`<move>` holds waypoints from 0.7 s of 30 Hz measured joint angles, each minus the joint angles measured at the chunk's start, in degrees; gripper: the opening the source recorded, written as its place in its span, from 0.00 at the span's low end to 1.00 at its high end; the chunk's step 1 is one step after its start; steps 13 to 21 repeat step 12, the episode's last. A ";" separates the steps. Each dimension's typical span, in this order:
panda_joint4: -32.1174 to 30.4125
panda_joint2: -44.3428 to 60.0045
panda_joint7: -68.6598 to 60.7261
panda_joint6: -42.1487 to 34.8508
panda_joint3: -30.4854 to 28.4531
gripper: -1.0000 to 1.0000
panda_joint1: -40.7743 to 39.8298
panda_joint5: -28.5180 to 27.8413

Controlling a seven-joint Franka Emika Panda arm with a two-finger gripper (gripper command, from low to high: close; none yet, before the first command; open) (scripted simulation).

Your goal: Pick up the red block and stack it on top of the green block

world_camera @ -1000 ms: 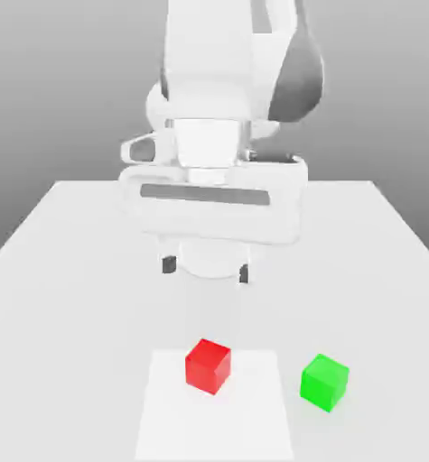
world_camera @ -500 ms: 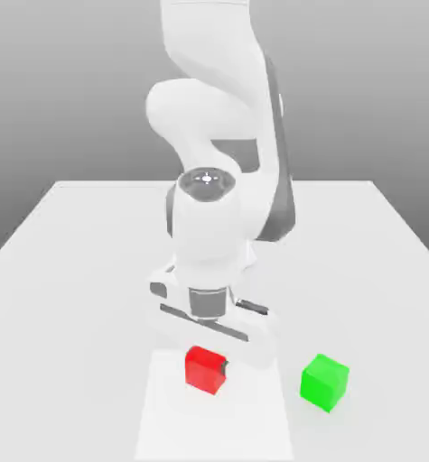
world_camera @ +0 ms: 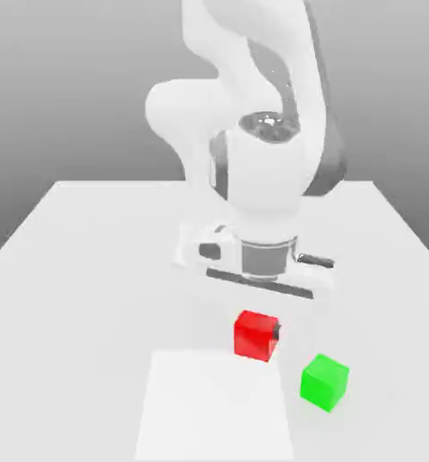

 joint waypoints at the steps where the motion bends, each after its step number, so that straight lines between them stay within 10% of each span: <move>1: 1.11 0.29 1.02 -0.82 0.86 0.00 1.92 -0.07; 6: 2.57 8.89 5.08 6.17 -1.16 0.00 4.02 -4.39; 7: 2.68 10.82 5.81 7.97 -1.80 1.00 4.37 -5.37; 21: 2.68 10.82 5.81 7.97 -1.80 1.00 4.37 -5.37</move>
